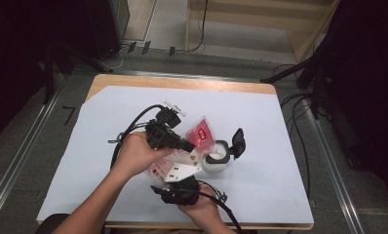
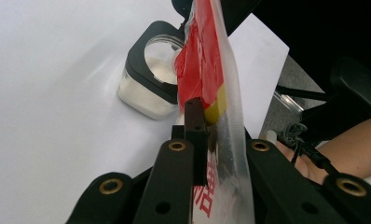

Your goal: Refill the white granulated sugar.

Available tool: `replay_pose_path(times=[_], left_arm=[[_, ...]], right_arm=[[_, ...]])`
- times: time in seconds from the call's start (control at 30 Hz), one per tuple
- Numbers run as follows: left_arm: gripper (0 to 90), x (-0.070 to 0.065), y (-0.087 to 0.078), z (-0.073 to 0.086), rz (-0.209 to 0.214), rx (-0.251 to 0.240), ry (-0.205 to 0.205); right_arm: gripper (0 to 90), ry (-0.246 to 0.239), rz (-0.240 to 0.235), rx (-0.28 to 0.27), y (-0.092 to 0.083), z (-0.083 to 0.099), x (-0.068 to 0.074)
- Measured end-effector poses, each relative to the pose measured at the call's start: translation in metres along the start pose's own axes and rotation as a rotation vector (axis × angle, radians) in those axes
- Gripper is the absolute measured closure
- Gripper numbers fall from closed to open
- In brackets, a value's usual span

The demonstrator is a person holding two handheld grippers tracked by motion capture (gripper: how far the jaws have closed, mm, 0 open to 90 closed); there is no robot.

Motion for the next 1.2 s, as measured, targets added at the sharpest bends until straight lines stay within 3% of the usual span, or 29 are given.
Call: replay_pose_path(times=[0.57,0.7,1.07,1.2], left_arm=[[87.9,0.005,-0.034,-0.009,-0.002,-0.136,-0.007],[88.2,0.005,-0.04,-0.01,0.006,-0.168,0.007],[90.0,0.008,-0.05,-0.009,-0.024,-0.185,0.025],[90.0,0.008,-0.053,-0.009,-0.025,-0.193,0.032]], right_arm=[[59.7,0.05,0.034,-0.063,-0.015,-0.016,-0.02],[59.4,0.059,0.035,-0.086,-0.019,-0.019,-0.024],[59.0,0.067,0.067,-0.114,-0.027,-0.024,-0.036],[58.5,0.095,0.065,-0.118,-0.029,-0.025,-0.041]])
Point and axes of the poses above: each handheld gripper's, and its own axes: y roughly forward along the jaws, z roughly out of its underside, x roughly to its left, the point moved 9 cm from there along y, roughly forward along the jaws, and after that the axes turned 14 degrees about y, right-handed, at the moved point
